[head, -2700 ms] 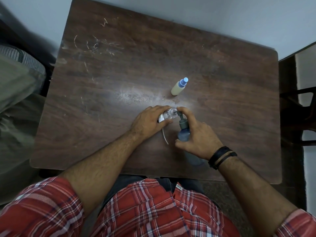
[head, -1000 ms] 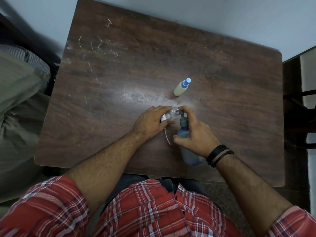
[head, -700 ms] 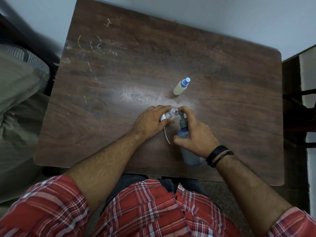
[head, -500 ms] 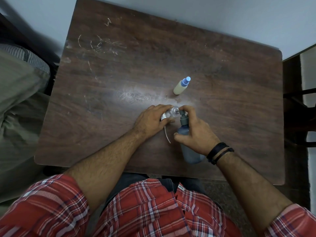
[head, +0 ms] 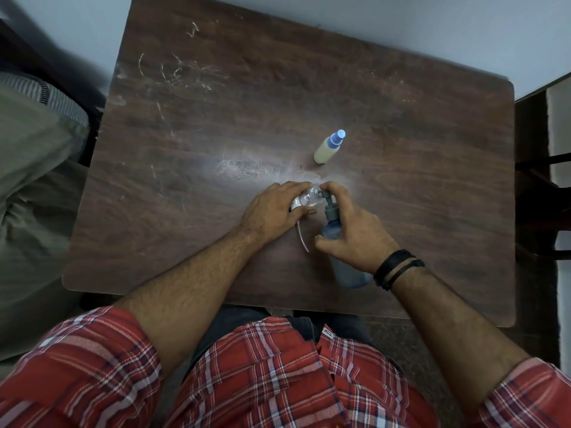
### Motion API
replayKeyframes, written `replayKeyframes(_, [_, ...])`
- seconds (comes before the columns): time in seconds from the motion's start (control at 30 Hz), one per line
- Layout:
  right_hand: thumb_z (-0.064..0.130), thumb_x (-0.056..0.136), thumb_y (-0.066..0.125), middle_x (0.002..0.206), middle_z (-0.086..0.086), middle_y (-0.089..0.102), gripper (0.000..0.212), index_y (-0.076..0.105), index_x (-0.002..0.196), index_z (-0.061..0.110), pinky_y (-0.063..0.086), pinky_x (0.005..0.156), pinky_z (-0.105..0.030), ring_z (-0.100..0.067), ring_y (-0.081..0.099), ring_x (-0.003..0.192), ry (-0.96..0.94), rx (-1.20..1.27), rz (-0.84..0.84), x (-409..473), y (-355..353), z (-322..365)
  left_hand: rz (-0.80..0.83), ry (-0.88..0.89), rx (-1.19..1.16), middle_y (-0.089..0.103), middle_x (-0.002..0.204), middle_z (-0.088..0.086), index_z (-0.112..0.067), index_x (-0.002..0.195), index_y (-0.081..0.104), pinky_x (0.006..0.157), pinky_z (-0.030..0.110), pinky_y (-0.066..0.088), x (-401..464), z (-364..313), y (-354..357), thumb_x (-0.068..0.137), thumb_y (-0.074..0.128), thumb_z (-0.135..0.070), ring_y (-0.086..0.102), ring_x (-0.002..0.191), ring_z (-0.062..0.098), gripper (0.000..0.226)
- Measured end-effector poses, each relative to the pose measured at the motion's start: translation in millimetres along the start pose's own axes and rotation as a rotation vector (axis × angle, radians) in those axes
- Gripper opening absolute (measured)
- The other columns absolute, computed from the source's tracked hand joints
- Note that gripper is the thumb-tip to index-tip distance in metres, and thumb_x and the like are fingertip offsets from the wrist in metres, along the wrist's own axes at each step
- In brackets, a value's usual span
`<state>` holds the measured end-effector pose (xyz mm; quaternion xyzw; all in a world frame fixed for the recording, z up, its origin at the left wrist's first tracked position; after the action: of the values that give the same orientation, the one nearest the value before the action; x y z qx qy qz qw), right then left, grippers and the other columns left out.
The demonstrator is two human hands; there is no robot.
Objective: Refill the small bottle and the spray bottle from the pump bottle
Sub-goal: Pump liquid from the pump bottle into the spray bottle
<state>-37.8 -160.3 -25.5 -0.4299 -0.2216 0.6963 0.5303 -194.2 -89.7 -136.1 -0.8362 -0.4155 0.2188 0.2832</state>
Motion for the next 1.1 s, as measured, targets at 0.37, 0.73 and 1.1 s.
replayKeyframes(0.37, [0.028, 0.074, 0.075, 0.099, 0.009, 0.053, 0.078, 0.032, 0.139, 0.027, 0.034, 0.072, -0.022, -0.014, 0.05, 0.077, -0.031, -0.037, -0.017, 16, -14, -2, -0.007, -0.043, 0.019, 0.059, 0.134, -0.007, -0.028, 0.142, 0.049, 0.096, 0.046, 0.048, 12, -1, 4, 0.091, 0.052, -0.052, 0.058, 0.112, 0.019, 0.056])
replayKeyframes(0.73, [0.028, 0.075, 0.074, 0.105, 0.005, 0.057, 0.078, 0.03, 0.139, 0.027, 0.039, 0.073, -0.027, -0.021, 0.058, 0.082, -0.039, -0.039, 0.02, 22, -14, -2, 0.002, -0.058, 0.031, 0.06, 0.135, -0.005, -0.026, 0.142, 0.048, 0.097, 0.046, 0.048, 16, -2, 2, 0.088, 0.038, -0.064, 0.058, 0.114, 0.02, 0.067])
replayKeyframes(1.1, [0.03, 0.073, 0.075, 0.113, 0.005, 0.059, 0.082, 0.028, 0.139, 0.03, 0.041, 0.075, -0.025, -0.018, 0.059, 0.086, -0.055, -0.023, 0.033, 22, -17, -3, -0.015, -0.036, 0.043, 0.06, 0.135, -0.003, -0.024, 0.143, 0.048, 0.095, 0.046, 0.049, 13, -4, 2, 0.095, 0.054, -0.047, 0.057, 0.111, 0.022, 0.054])
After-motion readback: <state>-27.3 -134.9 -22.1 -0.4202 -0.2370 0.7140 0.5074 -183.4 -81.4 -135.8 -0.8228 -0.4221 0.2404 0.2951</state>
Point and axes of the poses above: each hand's wrist, its own x-axis towards the middle knuckle, its own y-axis out of the palm, z = x × y, the point moved 2 cm from there along x, towards the middle knuckle
